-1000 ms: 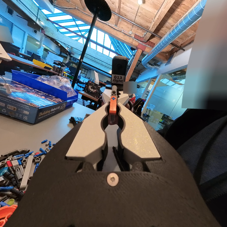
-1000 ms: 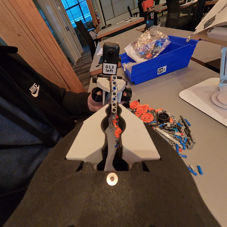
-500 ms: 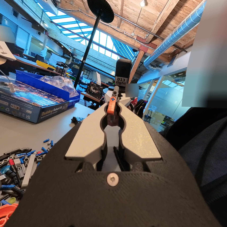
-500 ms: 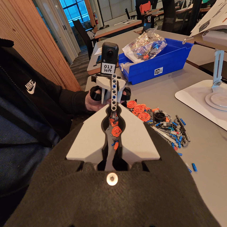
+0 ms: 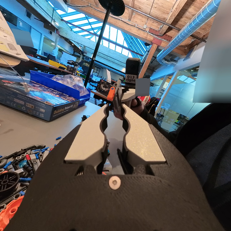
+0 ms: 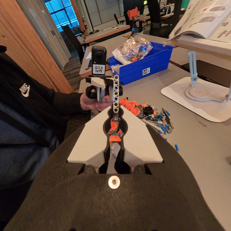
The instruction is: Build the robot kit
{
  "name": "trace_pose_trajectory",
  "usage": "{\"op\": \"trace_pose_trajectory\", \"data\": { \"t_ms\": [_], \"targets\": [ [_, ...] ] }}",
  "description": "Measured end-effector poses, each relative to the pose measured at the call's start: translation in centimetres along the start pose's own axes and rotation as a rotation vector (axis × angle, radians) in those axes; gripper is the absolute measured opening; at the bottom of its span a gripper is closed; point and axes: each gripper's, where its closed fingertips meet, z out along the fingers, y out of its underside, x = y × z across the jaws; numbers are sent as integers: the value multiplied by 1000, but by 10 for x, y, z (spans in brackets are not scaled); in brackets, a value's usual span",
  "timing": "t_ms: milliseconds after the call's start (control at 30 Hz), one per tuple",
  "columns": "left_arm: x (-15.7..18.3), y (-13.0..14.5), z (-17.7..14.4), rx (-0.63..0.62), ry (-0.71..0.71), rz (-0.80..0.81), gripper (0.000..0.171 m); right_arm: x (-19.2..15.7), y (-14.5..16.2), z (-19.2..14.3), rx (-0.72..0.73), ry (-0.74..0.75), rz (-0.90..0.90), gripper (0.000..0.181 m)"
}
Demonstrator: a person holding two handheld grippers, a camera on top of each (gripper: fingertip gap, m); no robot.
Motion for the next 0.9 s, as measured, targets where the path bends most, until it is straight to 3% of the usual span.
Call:
{"op": "trace_pose_trajectory", "data": {
  "t_ms": [367, 600, 767, 900],
  "targets": [
    [-5, 8, 3, -50, -44, 43, 16, 31, -2, -53, 10, 139, 5, 5],
    [-8, 6, 10, -138, -123, 126, 18, 58, -1, -121, 26, 319, 25, 5],
    [1, 8, 42, -288, -121, 240, 24, 80, 17, -171, 4, 439, 81, 5],
    [2, 33, 85, -454, -86, 333, 30, 96, 42, -183, -32, 465, 152, 5]
  ]
}}
